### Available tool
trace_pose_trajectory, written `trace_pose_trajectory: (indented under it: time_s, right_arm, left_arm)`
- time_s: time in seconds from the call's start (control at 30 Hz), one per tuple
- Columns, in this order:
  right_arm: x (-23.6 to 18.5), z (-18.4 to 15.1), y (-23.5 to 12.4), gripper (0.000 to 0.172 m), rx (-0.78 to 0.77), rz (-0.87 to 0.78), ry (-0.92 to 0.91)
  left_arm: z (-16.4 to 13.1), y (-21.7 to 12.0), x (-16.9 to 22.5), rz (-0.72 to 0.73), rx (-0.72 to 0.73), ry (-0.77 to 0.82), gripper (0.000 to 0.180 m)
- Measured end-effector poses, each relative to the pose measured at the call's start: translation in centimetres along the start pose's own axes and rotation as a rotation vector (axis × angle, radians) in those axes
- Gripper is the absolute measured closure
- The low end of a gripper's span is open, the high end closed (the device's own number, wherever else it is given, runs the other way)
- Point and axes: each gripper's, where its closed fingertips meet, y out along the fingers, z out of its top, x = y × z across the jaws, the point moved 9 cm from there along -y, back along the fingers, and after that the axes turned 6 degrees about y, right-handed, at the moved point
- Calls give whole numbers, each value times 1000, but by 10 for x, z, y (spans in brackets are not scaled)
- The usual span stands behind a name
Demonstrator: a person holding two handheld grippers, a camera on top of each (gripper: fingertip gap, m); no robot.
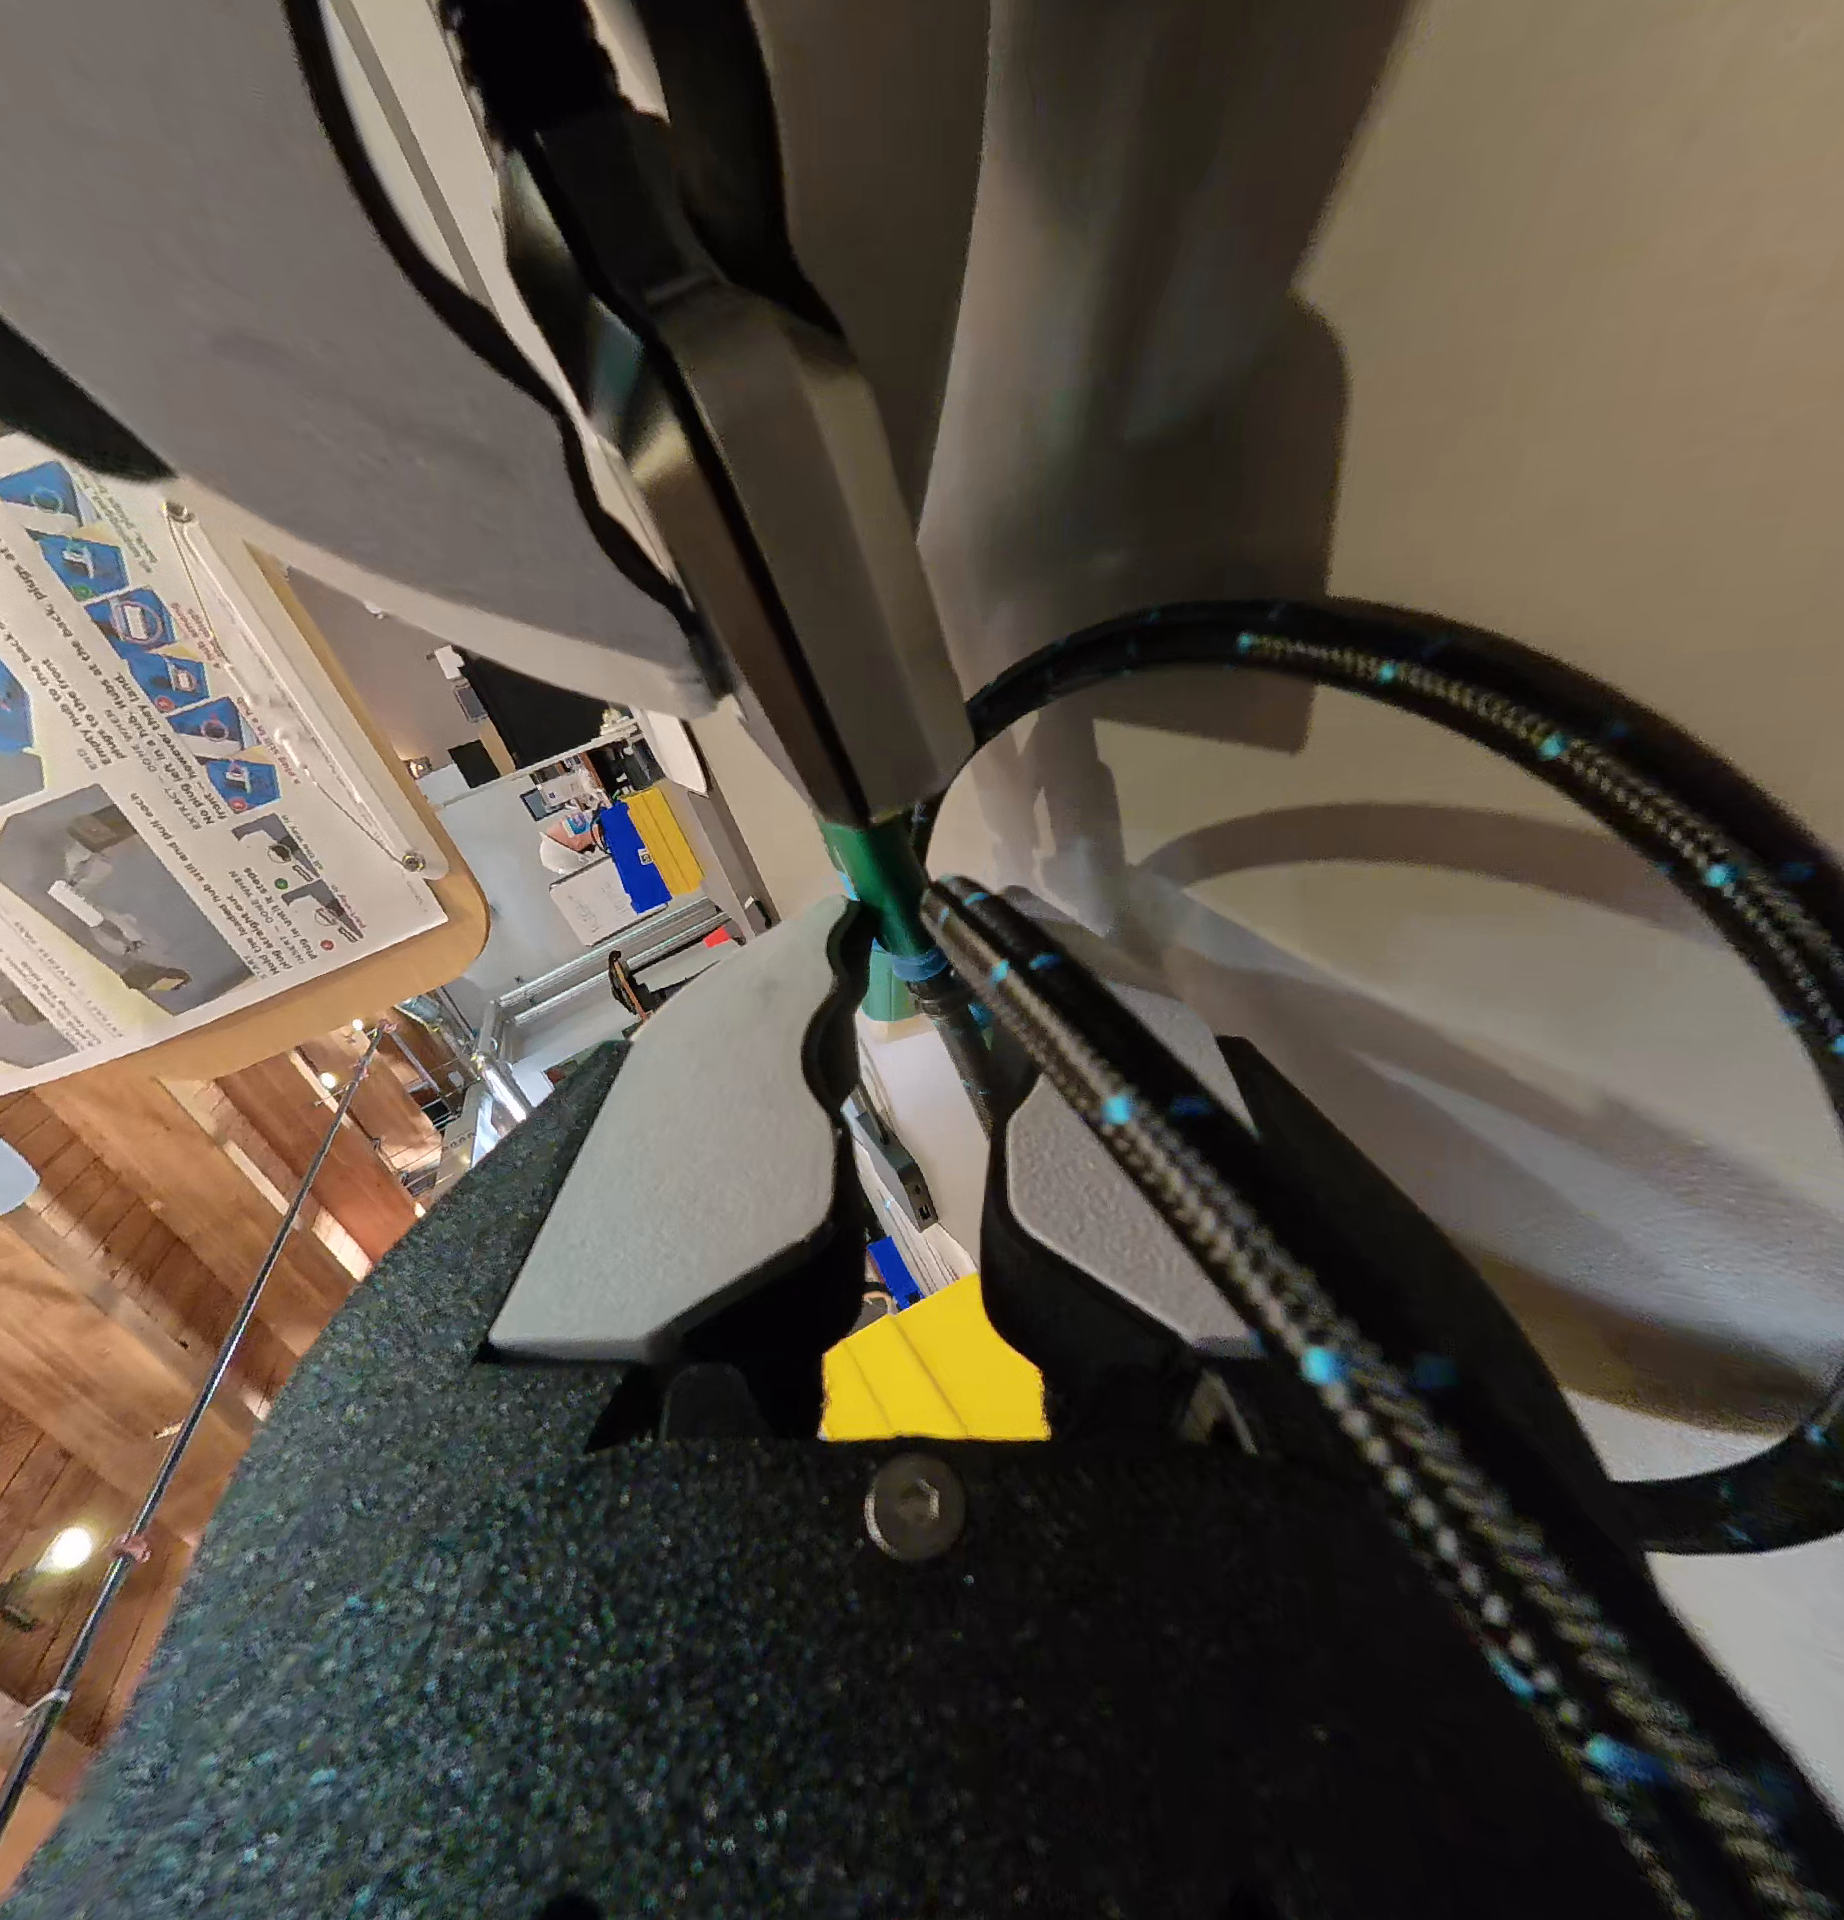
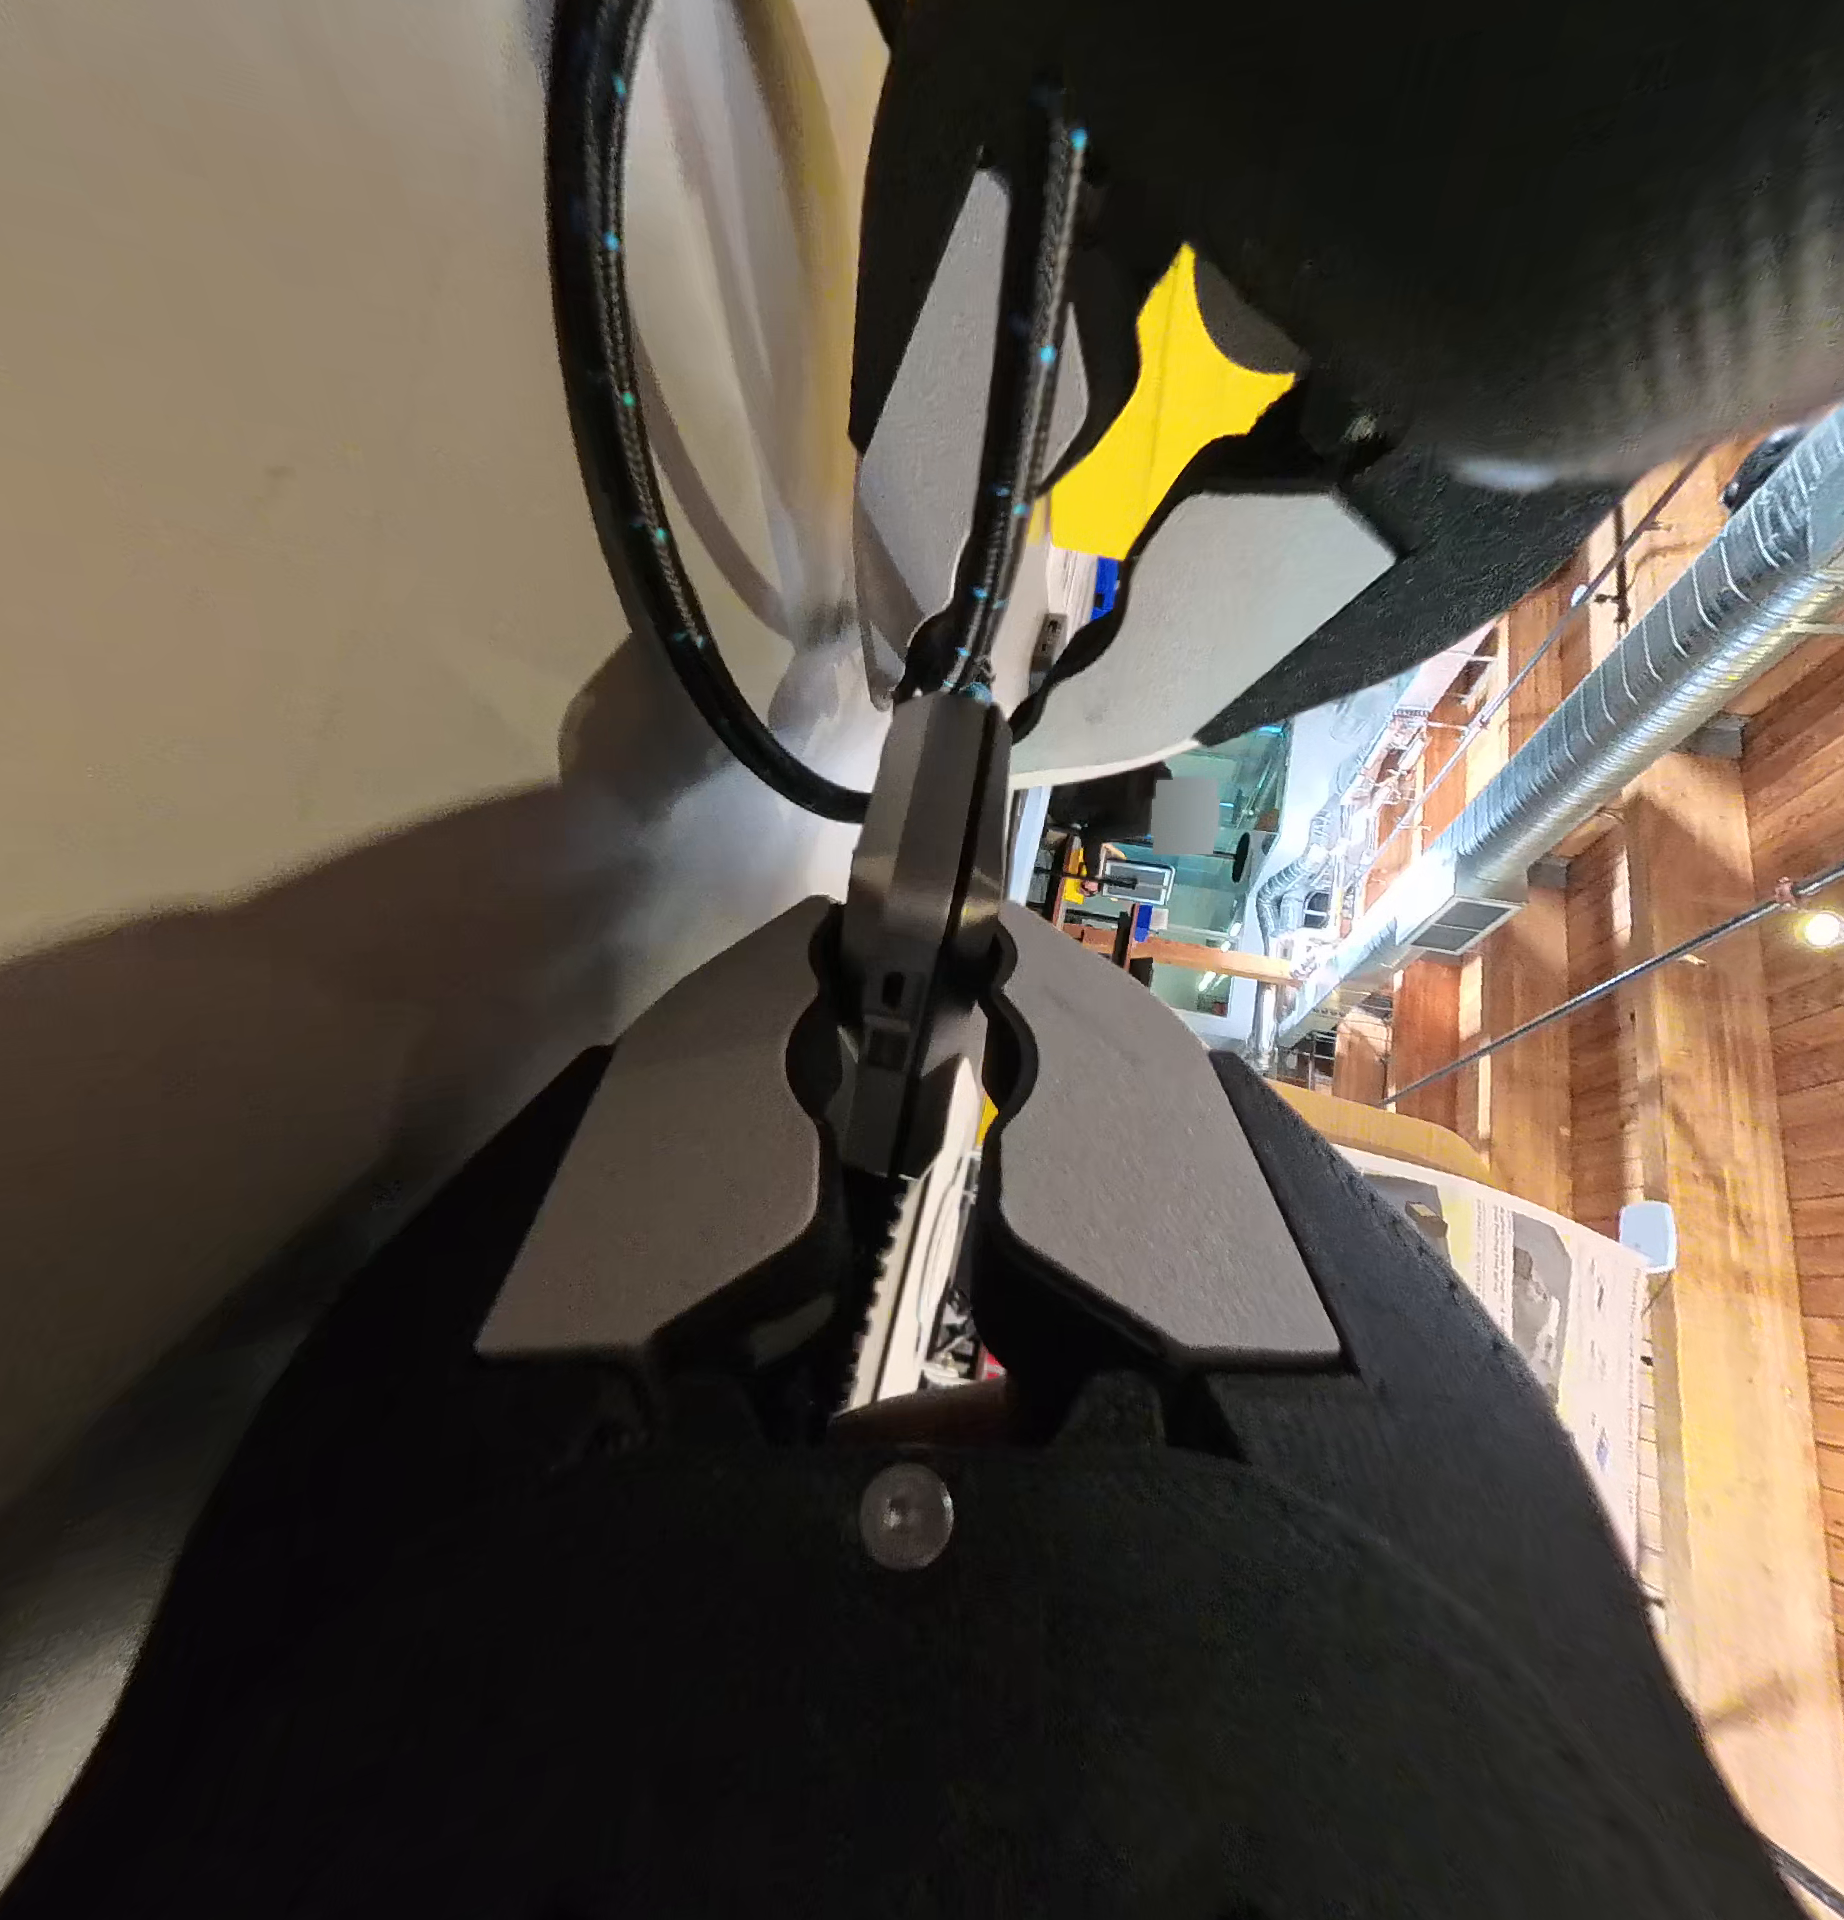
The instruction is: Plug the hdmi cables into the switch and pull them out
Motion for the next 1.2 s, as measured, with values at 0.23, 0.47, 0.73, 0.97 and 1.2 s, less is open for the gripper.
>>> trace_pose_trajectory:
  time_s: [0.23,0.47,0.73,0.97,1.2]
  right_arm:
    - [1,6,3,149,-39,-13,-4]
    - [2,8,4,149,-87,-14,25]
    - [5,5,-1,149,-63,-38,31]
    - [6,7,1,149,-107,-37,36]
    - [3,5,-2,149,-68,6,35]
  left_arm:
    - [1,1,0,-9,-42,-9,161]
    - [4,1,-1,-4,-80,-29,161]
    - [-3,-1,-6,10,34,-123,159]
    - [-4,-1,-6,23,39,-128,162]
    - [2,-2,-1,25,86,-62,162]
